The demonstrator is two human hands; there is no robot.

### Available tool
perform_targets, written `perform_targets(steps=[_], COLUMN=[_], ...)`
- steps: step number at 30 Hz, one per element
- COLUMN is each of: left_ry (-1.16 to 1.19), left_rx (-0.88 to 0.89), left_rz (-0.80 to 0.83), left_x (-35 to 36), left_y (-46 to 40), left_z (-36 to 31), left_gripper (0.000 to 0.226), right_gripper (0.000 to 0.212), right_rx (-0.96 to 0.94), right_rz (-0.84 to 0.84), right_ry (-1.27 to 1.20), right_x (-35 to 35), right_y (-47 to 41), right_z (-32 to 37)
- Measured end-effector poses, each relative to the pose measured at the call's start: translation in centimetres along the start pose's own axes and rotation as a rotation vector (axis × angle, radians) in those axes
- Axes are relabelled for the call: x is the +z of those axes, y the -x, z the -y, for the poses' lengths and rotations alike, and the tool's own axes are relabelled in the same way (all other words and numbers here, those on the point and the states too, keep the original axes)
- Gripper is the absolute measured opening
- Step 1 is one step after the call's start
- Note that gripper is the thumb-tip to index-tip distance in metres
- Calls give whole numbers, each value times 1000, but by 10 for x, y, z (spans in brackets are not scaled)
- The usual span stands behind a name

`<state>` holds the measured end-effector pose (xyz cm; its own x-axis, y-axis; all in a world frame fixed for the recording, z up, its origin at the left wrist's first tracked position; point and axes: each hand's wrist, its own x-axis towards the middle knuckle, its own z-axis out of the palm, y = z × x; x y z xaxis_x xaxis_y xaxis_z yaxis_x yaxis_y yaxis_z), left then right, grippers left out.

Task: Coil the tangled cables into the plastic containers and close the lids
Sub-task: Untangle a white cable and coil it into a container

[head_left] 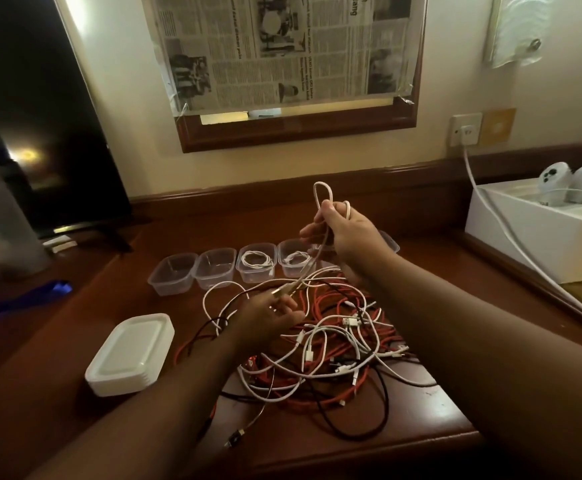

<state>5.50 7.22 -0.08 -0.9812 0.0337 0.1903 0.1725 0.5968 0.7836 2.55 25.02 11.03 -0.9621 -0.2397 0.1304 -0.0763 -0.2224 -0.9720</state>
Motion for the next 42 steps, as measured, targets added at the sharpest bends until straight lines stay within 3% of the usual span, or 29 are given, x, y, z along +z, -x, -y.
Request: perform_targets(steps=[4, 7, 10, 13, 16, 19, 22, 25, 28, 31, 34, 38, 42], left_ry=[369, 309, 272, 222, -43, -275, -174, 155, 492, 690, 757, 710, 349], left_rx=[-34, -49, -54, -57, -34, -34, -100, -152, -196, -229, -236, -222, -234], left_rz=[-30, -147, -266, -150, 49, 67, -14, -134, -190, -184, -183, -185, -107], left_x=[5, 4, 5, 7, 11, 13, 9, 6, 3, -3, -9, 3, 24], left_y=[-4, -11, -21, -32, -37, -39, -38, -41, -45, -49, -51, -50, -53], left_z=[-8, -14, -20, -29, -31, -14, -6, -26, -62, -88, -93, -83, -60], left_gripper=[7, 7, 27, 36, 4, 25, 26, 29, 25, 21, 21, 28, 18], right_gripper=[28, 29, 32, 37, 38, 43, 47, 41, 31, 23, 7, 30, 34], right_rx=[50, 142, 249, 271, 223, 113, -31, -151, -121, -25, -50, -101, -80], right_rz=[58, 111, 256, 434, 493, 329, 66, -31, 50, 257, 223, 19, -121], right_ry=[-99, -157, -117, 27, -24, -250, -322, 112, 544, 719, 816, 700, 447], right_x=[2, -3, -11, -18, -27, -38, -53, -61, -54, -43, -38, -42, -42], right_y=[4, 2, 3, 8, 12, 8, 1, 1, 2, 3, 0, -10, -20], right_z=[-4, -6, -3, -3, -2, -1, 1, -8, -27, -43, -49, -44, -24])
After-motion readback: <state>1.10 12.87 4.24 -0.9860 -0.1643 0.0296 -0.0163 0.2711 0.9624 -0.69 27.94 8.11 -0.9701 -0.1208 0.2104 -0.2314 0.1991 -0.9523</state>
